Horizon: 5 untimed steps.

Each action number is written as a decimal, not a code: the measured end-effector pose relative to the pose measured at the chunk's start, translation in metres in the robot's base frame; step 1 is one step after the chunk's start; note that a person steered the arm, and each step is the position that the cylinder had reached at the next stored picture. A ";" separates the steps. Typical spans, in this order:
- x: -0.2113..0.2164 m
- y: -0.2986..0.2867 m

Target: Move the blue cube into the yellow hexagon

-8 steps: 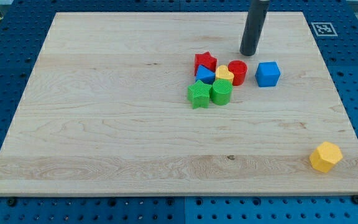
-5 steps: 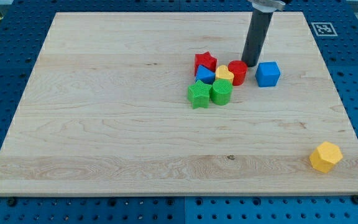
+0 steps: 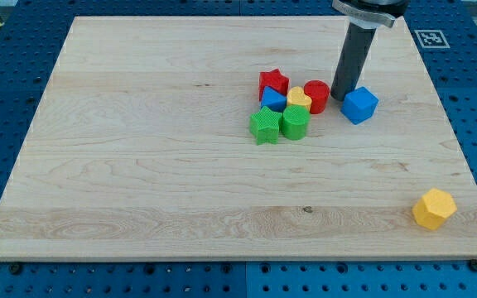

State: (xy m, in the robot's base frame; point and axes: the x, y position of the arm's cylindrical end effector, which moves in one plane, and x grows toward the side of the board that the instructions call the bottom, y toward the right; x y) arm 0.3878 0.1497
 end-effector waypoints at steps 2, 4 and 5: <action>0.023 0.013; 0.030 0.032; 0.030 0.038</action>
State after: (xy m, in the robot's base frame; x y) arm 0.4178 0.1874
